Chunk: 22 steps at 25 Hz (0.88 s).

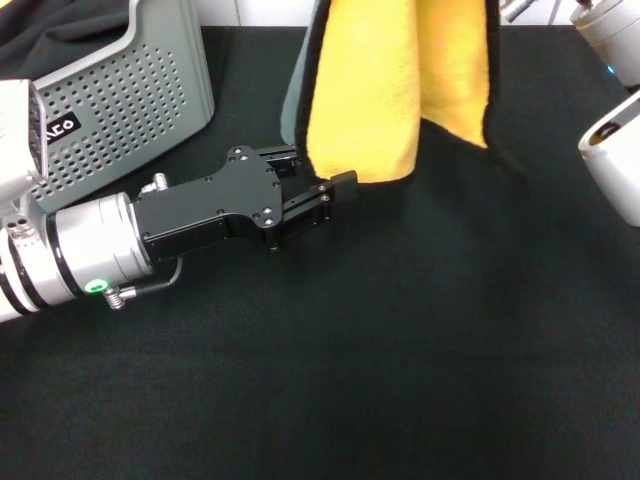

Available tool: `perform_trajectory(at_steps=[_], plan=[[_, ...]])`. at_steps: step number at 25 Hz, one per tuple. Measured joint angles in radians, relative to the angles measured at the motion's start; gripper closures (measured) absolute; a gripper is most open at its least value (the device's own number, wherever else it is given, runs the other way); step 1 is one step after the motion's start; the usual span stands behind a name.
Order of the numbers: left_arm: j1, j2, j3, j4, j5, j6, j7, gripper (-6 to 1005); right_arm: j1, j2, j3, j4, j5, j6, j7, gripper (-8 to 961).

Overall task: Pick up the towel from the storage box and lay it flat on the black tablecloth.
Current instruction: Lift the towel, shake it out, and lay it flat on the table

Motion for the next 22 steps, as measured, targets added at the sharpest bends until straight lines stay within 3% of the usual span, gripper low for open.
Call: perform_trajectory(at_steps=[12, 22], plan=[[0.008, 0.001, -0.002, -0.003, -0.004, -0.001, -0.004, 647, -0.008, 0.0, -0.002, -0.001, 0.0, -0.005, 0.0, 909], [0.008, 0.003, 0.0, -0.003, 0.002, 0.005, 0.003, 795, -0.017, 0.0, -0.001, -0.002, 0.0, -0.013, 0.0, 901]])
